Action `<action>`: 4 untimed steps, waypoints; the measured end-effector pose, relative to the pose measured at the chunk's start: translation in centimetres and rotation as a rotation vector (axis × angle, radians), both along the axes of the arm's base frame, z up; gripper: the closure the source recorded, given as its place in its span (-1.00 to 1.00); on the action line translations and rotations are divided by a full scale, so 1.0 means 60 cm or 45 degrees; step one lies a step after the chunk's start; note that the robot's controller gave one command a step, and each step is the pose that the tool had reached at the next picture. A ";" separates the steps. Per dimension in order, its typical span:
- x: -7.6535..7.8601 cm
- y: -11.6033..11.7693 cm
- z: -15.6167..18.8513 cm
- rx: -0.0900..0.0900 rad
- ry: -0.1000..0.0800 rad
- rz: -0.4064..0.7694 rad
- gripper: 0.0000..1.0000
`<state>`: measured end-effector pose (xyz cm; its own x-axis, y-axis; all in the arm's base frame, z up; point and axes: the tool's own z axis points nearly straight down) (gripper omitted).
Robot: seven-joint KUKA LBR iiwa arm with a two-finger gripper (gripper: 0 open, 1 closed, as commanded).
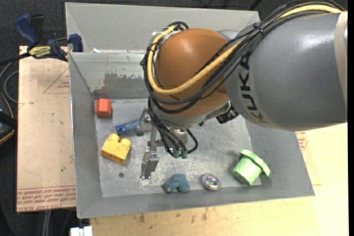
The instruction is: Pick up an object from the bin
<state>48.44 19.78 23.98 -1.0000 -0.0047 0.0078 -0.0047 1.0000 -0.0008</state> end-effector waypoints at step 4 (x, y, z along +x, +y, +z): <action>0.046 -0.157 -0.255 0.008 -0.015 0.787 -1.00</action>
Offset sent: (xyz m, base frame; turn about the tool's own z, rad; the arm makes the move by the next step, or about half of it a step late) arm -0.0062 -0.0433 -0.0785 -0.1579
